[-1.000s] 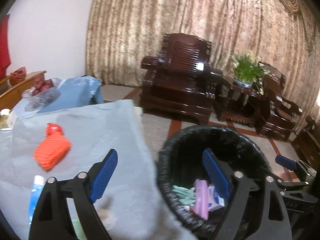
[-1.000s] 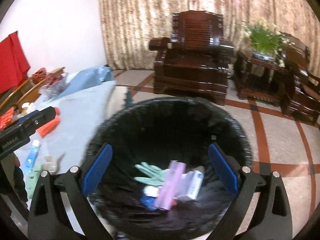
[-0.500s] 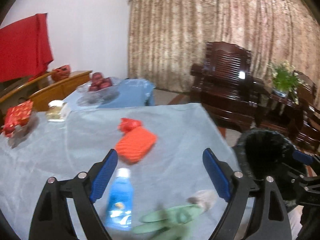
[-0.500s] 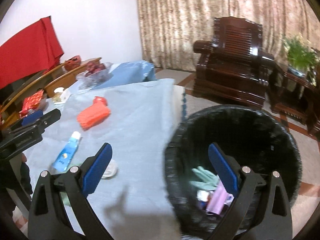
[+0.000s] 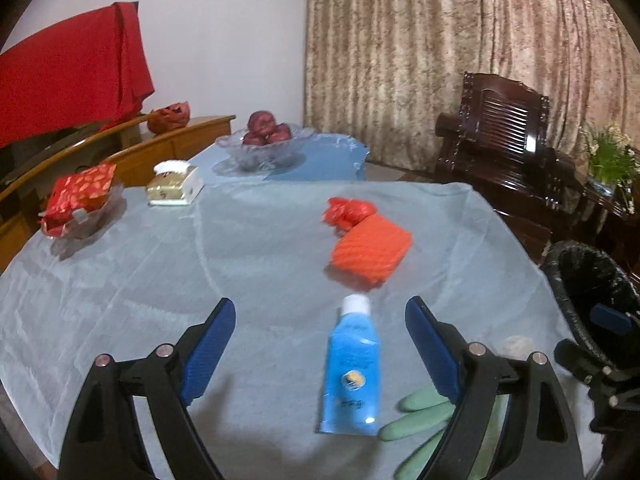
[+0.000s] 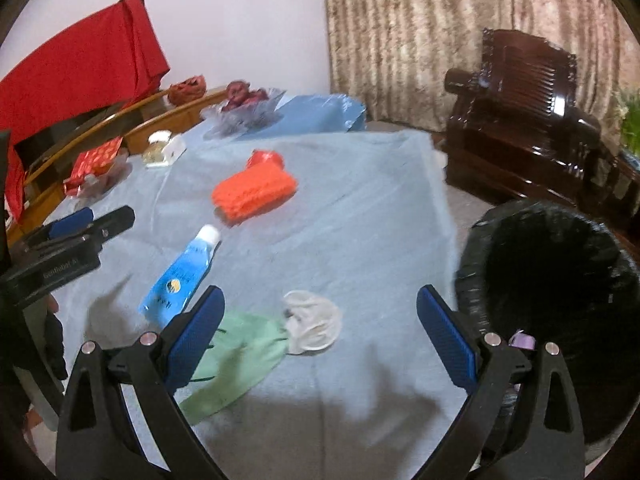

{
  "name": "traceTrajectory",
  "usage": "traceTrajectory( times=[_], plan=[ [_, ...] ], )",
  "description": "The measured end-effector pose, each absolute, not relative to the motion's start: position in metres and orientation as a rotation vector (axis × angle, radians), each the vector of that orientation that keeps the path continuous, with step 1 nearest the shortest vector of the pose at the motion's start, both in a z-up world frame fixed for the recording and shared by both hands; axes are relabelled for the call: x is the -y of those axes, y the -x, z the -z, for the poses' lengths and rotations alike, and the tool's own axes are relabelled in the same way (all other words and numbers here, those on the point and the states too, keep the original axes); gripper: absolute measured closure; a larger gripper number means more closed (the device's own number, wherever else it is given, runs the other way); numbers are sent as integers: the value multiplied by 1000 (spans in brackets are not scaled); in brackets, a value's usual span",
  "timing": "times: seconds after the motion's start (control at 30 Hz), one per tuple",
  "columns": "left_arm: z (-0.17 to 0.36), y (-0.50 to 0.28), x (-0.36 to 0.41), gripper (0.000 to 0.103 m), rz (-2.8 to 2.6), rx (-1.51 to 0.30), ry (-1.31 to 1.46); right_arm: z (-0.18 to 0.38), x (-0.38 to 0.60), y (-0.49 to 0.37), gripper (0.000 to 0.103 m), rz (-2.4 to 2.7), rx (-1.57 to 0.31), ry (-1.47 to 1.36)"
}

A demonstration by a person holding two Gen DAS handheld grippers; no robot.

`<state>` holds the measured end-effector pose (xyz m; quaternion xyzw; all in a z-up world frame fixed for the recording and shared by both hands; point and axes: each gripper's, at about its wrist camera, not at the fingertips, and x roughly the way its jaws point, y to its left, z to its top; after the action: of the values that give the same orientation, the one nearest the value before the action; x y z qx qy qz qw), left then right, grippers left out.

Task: Collect trash
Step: 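Return both tools to the table toward the blue tube and second glove, then grasp the blue tube with left tool while right tool grasps green glove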

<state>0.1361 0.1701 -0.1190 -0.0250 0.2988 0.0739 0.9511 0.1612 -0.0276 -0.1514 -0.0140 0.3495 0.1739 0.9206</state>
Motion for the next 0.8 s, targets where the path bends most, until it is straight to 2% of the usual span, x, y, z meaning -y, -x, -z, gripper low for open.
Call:
traceTrajectory(
  times=[0.57, 0.67, 0.77, 0.8],
  plan=[
    [155, -147, -194, 18, -178, -688, 44, 216, -1, -198, 9, -351, -911, 74],
    [159, -151, -193, 18, -172, -702, 48, 217, -3, -198, 17, -375, -922, 81],
    [163, -156, -192, 18, -162, -714, 51, 215, -8, -195, 35, -417, -917, 91],
    [165, -157, -191, 18, -157, -720, 54, 215, -11, -194, 44, -438, -917, 91]
  ],
)
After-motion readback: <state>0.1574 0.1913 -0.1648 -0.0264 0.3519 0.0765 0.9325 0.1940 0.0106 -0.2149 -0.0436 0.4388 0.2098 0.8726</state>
